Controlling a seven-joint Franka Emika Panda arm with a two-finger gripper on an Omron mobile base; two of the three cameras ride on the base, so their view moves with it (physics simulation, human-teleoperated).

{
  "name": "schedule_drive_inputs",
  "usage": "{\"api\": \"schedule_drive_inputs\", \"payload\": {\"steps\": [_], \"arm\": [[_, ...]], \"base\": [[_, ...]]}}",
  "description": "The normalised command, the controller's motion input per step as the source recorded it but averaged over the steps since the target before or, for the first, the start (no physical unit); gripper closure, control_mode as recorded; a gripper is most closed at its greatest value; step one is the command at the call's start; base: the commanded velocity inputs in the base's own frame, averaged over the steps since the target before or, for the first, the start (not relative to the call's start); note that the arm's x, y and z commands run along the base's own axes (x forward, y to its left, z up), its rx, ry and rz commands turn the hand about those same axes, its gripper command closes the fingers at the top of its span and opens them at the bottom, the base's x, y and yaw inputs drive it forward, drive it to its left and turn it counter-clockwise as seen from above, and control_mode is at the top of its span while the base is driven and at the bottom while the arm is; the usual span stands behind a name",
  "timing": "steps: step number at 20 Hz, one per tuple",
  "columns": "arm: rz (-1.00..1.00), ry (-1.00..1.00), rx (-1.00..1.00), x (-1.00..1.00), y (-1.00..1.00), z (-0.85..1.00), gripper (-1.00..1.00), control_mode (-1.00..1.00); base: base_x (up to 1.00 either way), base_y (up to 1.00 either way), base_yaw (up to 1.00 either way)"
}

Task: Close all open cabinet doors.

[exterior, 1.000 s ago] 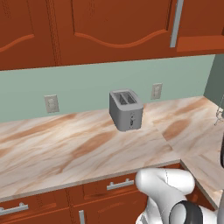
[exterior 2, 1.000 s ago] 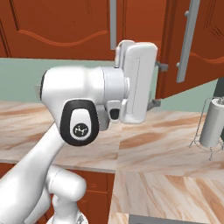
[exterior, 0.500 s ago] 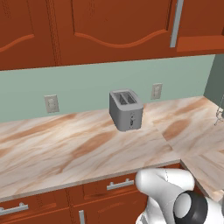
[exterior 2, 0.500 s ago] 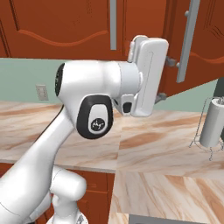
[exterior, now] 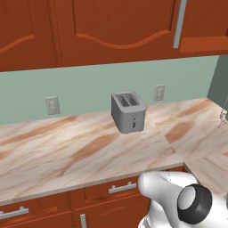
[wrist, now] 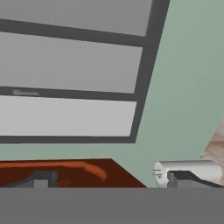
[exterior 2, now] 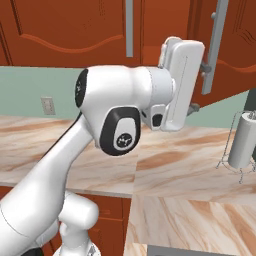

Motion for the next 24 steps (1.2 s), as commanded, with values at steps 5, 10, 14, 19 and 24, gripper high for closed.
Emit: {"api": "schedule_drive_inputs", "payload": {"steps": [5, 10, 14, 19, 24], "arm": [[0.0, 0.0, 0.0, 0.26, -0.17, -0.02, -1.0, -1.0], [0.0, 0.02, -0.01, 0.28, -0.17, -0.05, -1.0, -1.0], [0.0, 0.02, 0.0, 0.29, -0.17, -0.04, -1.0, -1.0], [0.0, 0.0, 0.0, 0.23, -0.09, -0.09, -1.0, -1.0], [0.05, 0.0, 0.0, 0.23, -0.02, 0.0, -1.0, -1.0]], "base": [[0.0, 0.0, 0.0], [0.0, 0.0, 0.0], [0.0, 0.0, 0.0], [0.0, 0.0, 0.0], [0.0, 0.0, 0.0]]}}
